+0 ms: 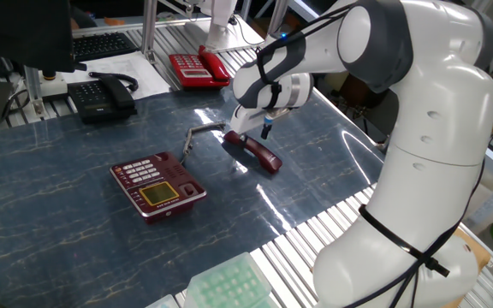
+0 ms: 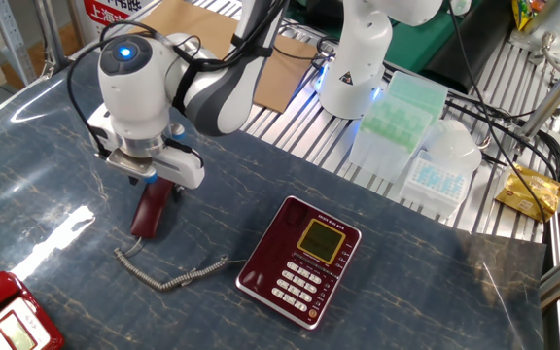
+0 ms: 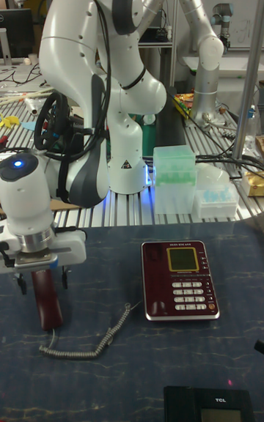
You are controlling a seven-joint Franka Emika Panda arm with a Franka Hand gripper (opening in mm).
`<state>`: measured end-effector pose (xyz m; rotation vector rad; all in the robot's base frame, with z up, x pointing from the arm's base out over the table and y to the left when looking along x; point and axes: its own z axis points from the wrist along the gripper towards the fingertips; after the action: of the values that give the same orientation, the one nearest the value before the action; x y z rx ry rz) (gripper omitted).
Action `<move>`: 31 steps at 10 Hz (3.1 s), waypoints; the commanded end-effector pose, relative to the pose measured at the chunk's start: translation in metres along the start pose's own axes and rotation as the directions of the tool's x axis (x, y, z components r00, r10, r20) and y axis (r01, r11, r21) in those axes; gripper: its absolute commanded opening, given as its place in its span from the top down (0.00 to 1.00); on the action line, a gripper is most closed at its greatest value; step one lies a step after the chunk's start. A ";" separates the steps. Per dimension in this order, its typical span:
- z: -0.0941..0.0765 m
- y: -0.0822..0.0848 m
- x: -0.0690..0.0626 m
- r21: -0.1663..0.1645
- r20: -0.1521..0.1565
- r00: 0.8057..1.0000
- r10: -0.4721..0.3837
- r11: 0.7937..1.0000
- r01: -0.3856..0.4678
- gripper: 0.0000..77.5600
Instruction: Place the handset of the telephone on the corresponding phone cradle
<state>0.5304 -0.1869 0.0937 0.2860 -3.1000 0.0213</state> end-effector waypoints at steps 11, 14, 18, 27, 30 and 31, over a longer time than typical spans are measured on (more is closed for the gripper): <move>0.013 -0.003 0.007 0.004 0.043 0.999 -0.013 1.000 0.013 0.00; 0.013 -0.003 0.007 0.003 0.043 0.999 -0.018 1.000 0.018 0.00; 0.013 -0.003 0.007 0.003 0.042 0.999 -0.020 1.000 0.020 0.98; 0.013 -0.003 0.007 0.003 0.042 0.999 -0.020 1.000 0.020 0.98; -0.013 0.017 0.009 0.013 0.018 0.996 0.088 0.996 -0.088 0.98; -0.015 0.019 0.009 0.014 0.018 0.996 0.093 0.996 -0.093 0.98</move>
<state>0.5227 -0.1900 0.0808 0.3164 -3.1356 0.0197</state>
